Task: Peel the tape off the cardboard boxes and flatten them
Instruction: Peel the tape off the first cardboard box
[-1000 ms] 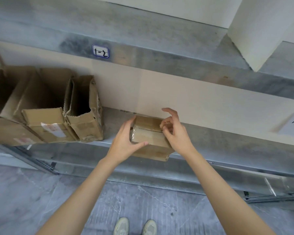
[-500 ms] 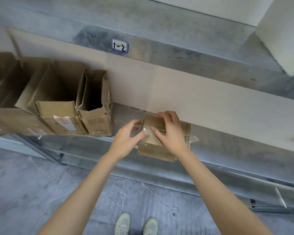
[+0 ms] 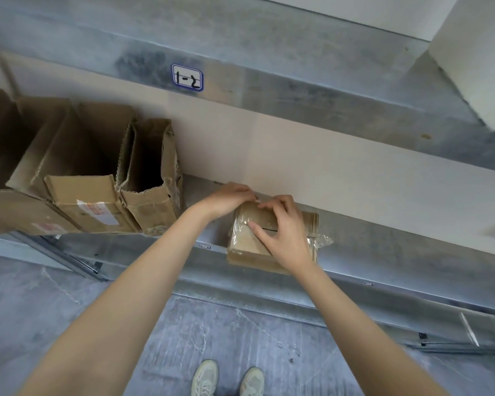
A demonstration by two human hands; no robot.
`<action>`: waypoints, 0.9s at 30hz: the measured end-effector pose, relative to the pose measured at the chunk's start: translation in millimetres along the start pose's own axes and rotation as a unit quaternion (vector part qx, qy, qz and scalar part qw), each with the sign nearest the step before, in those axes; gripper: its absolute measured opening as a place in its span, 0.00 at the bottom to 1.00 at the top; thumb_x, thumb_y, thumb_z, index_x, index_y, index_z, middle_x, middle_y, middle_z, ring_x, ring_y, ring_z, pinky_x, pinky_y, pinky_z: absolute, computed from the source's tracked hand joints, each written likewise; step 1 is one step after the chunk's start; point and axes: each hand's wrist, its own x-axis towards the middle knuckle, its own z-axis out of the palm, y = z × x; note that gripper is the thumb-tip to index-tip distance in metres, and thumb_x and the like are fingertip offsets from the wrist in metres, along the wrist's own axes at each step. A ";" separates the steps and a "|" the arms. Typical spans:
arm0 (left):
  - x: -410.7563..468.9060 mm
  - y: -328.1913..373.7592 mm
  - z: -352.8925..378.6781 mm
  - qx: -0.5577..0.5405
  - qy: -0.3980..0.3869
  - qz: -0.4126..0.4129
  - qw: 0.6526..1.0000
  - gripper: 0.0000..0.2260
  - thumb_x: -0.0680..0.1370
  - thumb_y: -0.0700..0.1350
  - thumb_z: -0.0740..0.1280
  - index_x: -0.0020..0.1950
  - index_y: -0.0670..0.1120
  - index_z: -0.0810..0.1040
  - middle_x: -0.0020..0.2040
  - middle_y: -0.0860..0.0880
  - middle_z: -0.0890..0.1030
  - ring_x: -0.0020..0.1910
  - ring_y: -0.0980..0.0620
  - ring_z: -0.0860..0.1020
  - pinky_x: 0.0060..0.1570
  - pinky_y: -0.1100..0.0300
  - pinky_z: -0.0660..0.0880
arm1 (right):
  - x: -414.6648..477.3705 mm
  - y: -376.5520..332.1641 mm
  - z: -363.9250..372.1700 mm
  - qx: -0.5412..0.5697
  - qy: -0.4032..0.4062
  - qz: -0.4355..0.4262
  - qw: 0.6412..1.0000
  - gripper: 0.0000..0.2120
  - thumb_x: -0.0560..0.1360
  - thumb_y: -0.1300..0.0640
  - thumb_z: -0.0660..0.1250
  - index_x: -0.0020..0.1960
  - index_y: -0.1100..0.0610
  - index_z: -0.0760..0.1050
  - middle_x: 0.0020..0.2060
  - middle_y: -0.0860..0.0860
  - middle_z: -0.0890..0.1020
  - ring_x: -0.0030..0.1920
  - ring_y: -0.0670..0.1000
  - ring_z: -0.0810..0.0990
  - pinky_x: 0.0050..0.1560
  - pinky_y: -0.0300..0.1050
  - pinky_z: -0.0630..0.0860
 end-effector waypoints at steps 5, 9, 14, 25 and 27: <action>2.3 1.2 -3.2 -0.061 -0.003 0.047 0.997 0.10 0.76 0.33 0.66 0.54 0.41 0.82 0.45 0.45 0.84 0.45 0.57 0.81 0.51 0.66 0.75 | -2.0 0.2 -1.1 0.018 -0.005 0.007 1.000 0.15 0.71 0.49 0.75 0.53 0.53 0.77 0.50 0.46 0.72 0.52 0.49 0.74 0.55 0.47 0.72; 2.9 -0.3 -6.7 -0.040 0.033 0.068 0.996 0.10 0.75 0.33 0.72 0.54 0.41 0.82 0.42 0.46 0.84 0.39 0.61 0.80 0.48 0.68 0.75 | 0.0 2.0 0.6 0.026 -0.006 0.014 1.000 0.14 0.71 0.49 0.75 0.52 0.53 0.77 0.50 0.46 0.72 0.52 0.49 0.75 0.55 0.49 0.74; -0.2 -1.6 -6.9 -0.127 0.111 0.071 0.983 0.06 0.75 0.31 0.71 0.48 0.39 0.82 0.38 0.46 0.83 0.34 0.56 0.79 0.42 0.64 0.77 | 0.1 3.7 2.1 0.008 -0.011 0.009 1.000 0.16 0.72 0.46 0.73 0.58 0.50 0.78 0.53 0.47 0.72 0.54 0.51 0.75 0.56 0.52 0.74; -29.1 -2.9 -24.6 -0.210 0.153 0.063 0.964 0.07 0.76 0.28 0.68 0.47 0.39 0.77 0.43 0.40 0.82 0.39 0.57 0.83 0.40 0.63 0.81 | 2.9 6.3 1.5 -0.011 -0.035 0.020 0.999 0.17 0.74 0.43 0.70 0.62 0.43 0.77 0.55 0.45 0.70 0.55 0.51 0.73 0.57 0.50 0.74; -30.4 -6.7 -24.9 -0.210 0.160 0.049 0.963 0.06 0.76 0.30 0.68 0.47 0.40 0.77 0.44 0.41 0.84 0.41 0.55 0.83 0.45 0.61 0.81 | 2.1 6.1 1.8 -0.016 -0.038 0.019 0.999 0.17 0.75 0.42 0.69 0.62 0.42 0.77 0.55 0.46 0.70 0.55 0.51 0.73 0.57 0.50 0.74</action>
